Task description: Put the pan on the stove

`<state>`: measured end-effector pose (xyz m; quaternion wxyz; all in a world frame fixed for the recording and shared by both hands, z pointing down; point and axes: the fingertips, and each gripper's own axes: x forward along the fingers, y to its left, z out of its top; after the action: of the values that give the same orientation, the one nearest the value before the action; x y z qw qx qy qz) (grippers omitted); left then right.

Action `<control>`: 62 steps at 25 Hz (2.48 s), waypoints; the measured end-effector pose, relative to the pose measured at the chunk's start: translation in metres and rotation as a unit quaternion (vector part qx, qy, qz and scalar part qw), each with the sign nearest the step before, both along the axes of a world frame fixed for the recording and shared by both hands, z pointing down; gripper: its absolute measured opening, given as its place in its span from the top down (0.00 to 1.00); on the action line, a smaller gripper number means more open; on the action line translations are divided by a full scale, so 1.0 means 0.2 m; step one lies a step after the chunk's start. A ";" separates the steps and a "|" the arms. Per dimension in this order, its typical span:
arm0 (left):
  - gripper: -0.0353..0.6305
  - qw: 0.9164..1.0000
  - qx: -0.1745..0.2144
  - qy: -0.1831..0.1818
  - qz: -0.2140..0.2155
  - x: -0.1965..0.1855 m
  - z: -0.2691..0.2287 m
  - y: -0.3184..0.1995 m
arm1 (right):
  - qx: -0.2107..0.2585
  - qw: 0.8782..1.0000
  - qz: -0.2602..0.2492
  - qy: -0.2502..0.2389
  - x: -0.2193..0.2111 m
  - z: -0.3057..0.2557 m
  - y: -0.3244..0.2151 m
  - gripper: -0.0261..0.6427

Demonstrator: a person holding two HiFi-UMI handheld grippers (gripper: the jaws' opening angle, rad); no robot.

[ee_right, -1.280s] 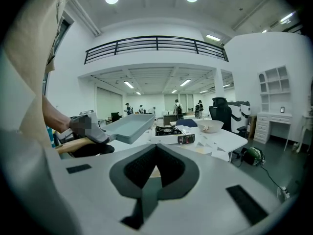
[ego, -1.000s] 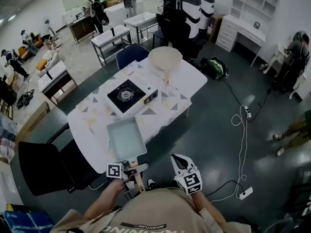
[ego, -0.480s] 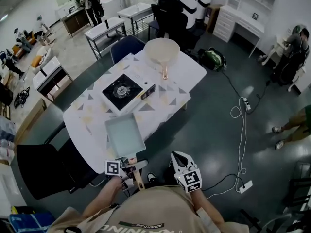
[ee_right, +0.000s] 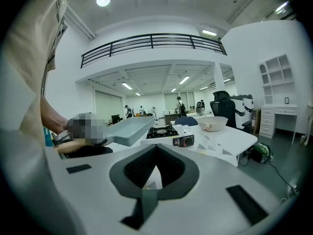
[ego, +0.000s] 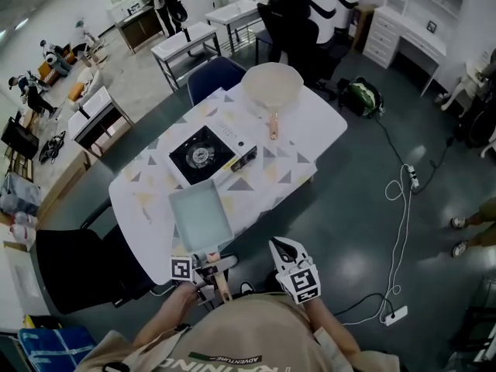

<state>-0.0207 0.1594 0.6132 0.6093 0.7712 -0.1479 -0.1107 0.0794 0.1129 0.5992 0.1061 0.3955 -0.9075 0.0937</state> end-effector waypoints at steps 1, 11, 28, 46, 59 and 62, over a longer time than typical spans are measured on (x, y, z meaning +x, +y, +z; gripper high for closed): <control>0.78 1.000 0.002 0.001 -0.004 0.01 0.00 -0.04 | 0.001 1.000 -0.005 -0.003 0.01 0.00 -0.04 0.96; 0.78 0.999 0.019 0.025 -0.045 0.19 -0.03 -0.27 | -0.010 0.999 -0.048 -0.006 0.16 0.06 -0.33 0.96; 0.78 0.997 0.011 0.003 -0.073 0.19 0.00 -0.51 | -0.020 0.993 -0.114 -0.020 0.09 0.08 -0.69 0.96; 0.78 0.996 0.016 0.046 -0.078 -0.12 -0.03 -1.03 | 0.003 0.996 -0.093 0.006 -0.22 -0.05 -1.14 0.96; 0.78 0.995 -0.002 0.047 -0.091 -0.23 0.01 -1.18 | -0.005 0.994 -0.112 0.016 -0.36 -0.03 -1.31 0.96; 0.78 0.994 0.002 0.040 -0.101 -0.25 0.03 -1.22 | 0.001 0.991 -0.131 0.009 -0.40 -0.02 -1.39 0.96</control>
<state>-0.0714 -0.0840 0.6186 0.5988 0.7483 -0.2006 -0.2030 -0.0012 -0.1647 0.5949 0.1253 0.2746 -0.9504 0.0750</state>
